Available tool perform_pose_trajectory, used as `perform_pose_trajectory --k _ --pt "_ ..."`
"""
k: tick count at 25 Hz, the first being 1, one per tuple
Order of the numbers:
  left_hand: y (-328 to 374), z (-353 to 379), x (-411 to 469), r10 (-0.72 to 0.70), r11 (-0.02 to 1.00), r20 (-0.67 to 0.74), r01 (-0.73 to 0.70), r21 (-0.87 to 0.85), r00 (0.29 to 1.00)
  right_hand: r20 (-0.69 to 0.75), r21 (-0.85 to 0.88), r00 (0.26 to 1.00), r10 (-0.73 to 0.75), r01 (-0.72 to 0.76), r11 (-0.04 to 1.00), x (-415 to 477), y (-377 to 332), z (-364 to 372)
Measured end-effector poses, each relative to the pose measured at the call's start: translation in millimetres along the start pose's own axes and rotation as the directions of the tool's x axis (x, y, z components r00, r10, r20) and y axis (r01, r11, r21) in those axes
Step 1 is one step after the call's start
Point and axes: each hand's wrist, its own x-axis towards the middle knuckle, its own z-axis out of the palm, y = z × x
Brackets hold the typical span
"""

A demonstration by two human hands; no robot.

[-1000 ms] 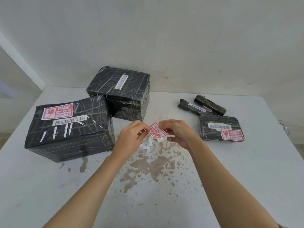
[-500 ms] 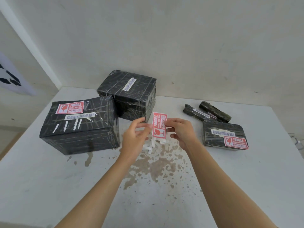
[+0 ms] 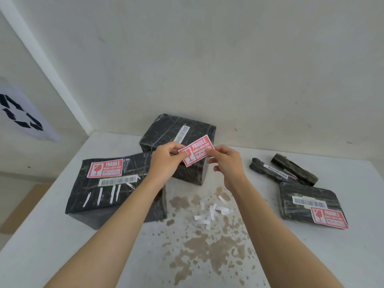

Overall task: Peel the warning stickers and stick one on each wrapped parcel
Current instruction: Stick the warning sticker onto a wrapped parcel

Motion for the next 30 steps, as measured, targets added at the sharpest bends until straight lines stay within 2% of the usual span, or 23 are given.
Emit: perform_pose_trajectory --k 3,5,8,10,13,14,17,21,25,30 --pt "-3.3 -9.8 33.4 0.027 0.997 -0.068 -0.022 0.071 0.997 -0.043 0.04 0.999 0.033 -0.031 0.999 25.2 -11.5 22.1" --pt "-7.6 -10.9 48.9 0.036 0.998 -0.109 -0.03 0.055 0.993 -0.099 0.071 0.995 0.021 -0.014 0.997 41.7 -14.2 35.7" --pt "-20.7 -21.9 67.1 -0.041 0.999 -0.209 0.033 -0.041 0.977 -0.17 0.151 0.985 -0.025 0.051 0.987 62.1 -19.8 41.3" --pt "-38.3 -30.0 78.0 -0.067 0.997 -0.237 0.075 0.022 0.969 -0.184 0.165 0.982 -0.031 0.062 0.984 74.6 -22.5 39.1" --pt "-53.5 -30.6 83.7 -0.081 0.952 -0.237 0.145 0.269 0.968 -0.169 0.203 0.985 -0.022 0.056 0.977 92.5 -17.4 37.9" --pt "-53.5 -28.8 83.8 -0.096 0.941 -0.231 0.164 0.297 0.968 -0.162 0.206 0.987 -0.01 0.044 0.978 97.5 -14.2 38.5" --pt "-51.1 -26.5 87.2 -0.096 0.963 -0.195 0.141 0.231 0.976 -0.127 0.185 0.992 -0.011 0.035 0.982 102.1 -7.1 37.2" --pt "-53.2 -23.8 90.4 -0.021 0.984 -0.162 0.049 0.171 0.987 -0.117 0.156 0.993 -0.037 0.055 0.986 92.6 -11.0 23.9" --pt "-51.4 -17.9 89.7 -0.018 0.981 -0.141 0.046 0.191 0.99 -0.243 0.102 0.969 -0.049 0.076 0.992 83.0 4.0 17.0" --pt "-40.5 -6.5 69.3 0.001 0.969 -0.15 0.036 0.245 0.989 -0.379 0.053 0.925 -0.014 0.036 0.998 59.4 15.6 20.9"
